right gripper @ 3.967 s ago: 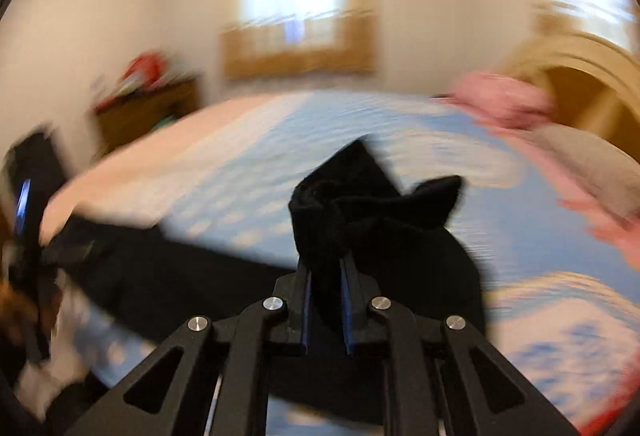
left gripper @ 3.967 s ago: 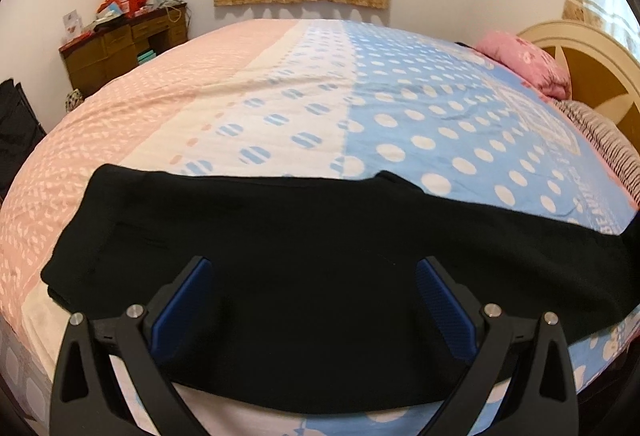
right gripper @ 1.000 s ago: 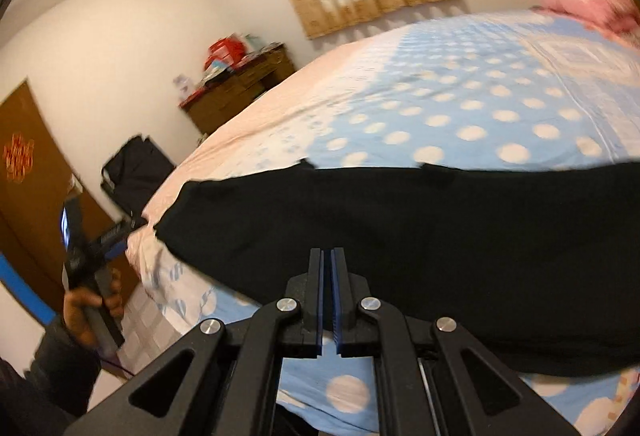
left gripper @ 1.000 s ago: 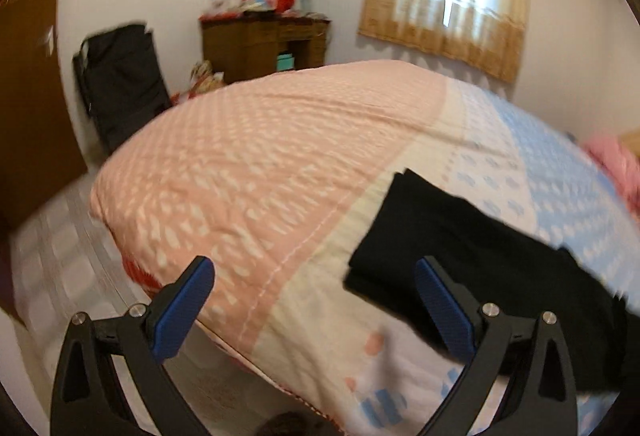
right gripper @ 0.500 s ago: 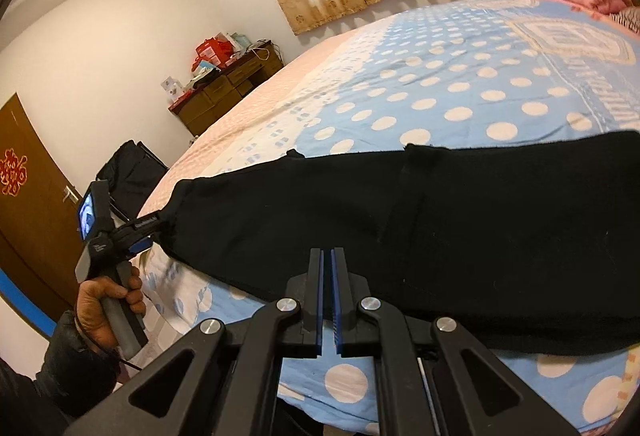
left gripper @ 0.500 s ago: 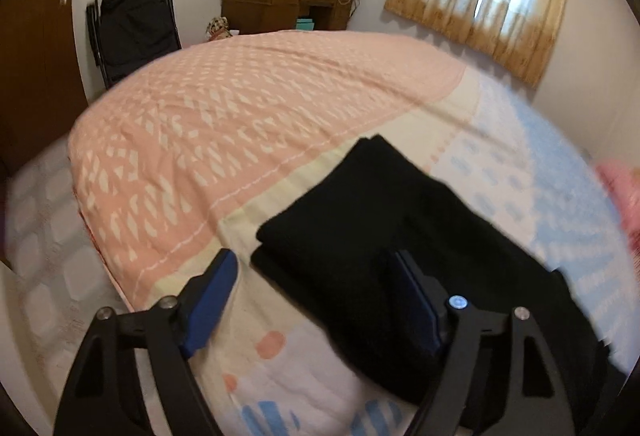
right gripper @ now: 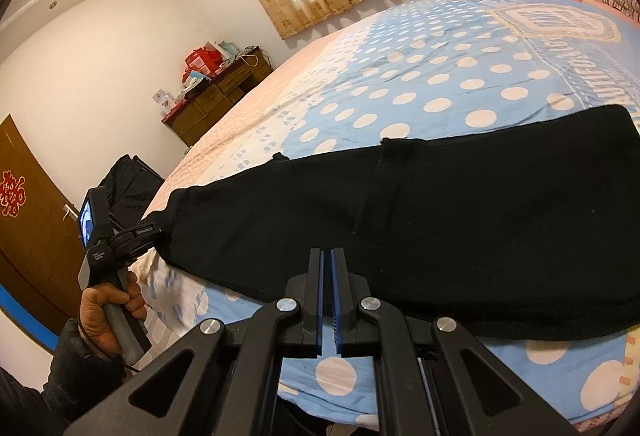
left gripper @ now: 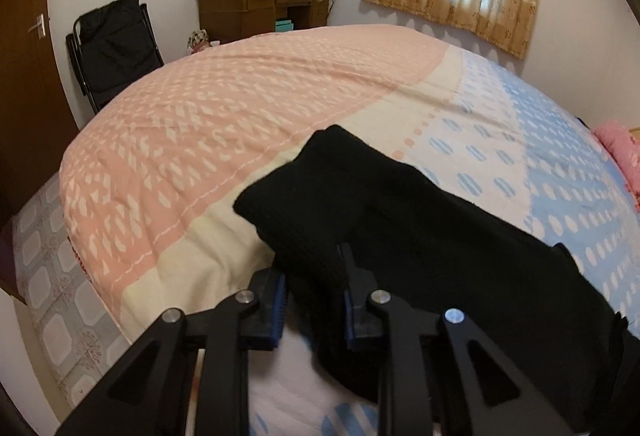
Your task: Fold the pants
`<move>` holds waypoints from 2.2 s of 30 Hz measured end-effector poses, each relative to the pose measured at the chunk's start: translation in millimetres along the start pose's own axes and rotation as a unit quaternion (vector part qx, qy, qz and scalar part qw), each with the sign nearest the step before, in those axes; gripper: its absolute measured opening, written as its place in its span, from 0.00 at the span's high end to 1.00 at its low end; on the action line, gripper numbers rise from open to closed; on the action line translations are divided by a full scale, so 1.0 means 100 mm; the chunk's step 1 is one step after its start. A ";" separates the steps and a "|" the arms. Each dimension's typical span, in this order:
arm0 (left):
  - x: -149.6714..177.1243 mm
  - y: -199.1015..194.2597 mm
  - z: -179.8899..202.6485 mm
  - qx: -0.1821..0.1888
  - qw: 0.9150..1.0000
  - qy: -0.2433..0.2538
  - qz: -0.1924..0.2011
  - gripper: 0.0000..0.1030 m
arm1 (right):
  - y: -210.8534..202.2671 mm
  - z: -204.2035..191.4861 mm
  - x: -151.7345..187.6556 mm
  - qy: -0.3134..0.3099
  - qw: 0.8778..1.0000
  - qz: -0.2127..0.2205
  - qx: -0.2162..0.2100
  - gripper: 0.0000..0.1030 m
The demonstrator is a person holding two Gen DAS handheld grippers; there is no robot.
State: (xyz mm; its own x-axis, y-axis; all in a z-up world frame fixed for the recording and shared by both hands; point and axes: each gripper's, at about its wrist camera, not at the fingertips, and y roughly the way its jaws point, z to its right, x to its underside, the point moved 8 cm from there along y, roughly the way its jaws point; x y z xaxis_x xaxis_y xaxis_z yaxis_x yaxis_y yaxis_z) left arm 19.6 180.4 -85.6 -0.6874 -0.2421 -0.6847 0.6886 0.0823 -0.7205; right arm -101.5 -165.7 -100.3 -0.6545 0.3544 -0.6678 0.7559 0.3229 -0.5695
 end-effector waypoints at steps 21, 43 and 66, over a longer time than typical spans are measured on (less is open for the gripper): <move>0.07 -1.37 1.86 0.202 0.950 0.180 0.158 0.79 | -0.58 0.98 -0.30 0.116 0.986 0.086 0.080 0.96; 1.62 -1.44 2.94 0.318 0.837 0.435 0.091 0.21 | -0.68 1.06 -0.34 0.184 0.978 0.100 -0.007 0.38; 0.51 -0.41 1.45 0.192 0.970 0.151 -0.004 0.17 | -0.23 0.24 -0.42 -0.079 0.989 0.062 0.104 0.85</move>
State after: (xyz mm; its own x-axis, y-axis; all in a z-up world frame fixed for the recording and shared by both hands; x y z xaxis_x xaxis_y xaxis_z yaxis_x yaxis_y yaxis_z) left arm -10.5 24.4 -75.2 -0.6887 0.0581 -0.7227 0.6787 -0.2990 -0.6708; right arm -90.6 -209.2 -70.9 -0.5593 0.2331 -0.7955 0.8271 0.0918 -0.5545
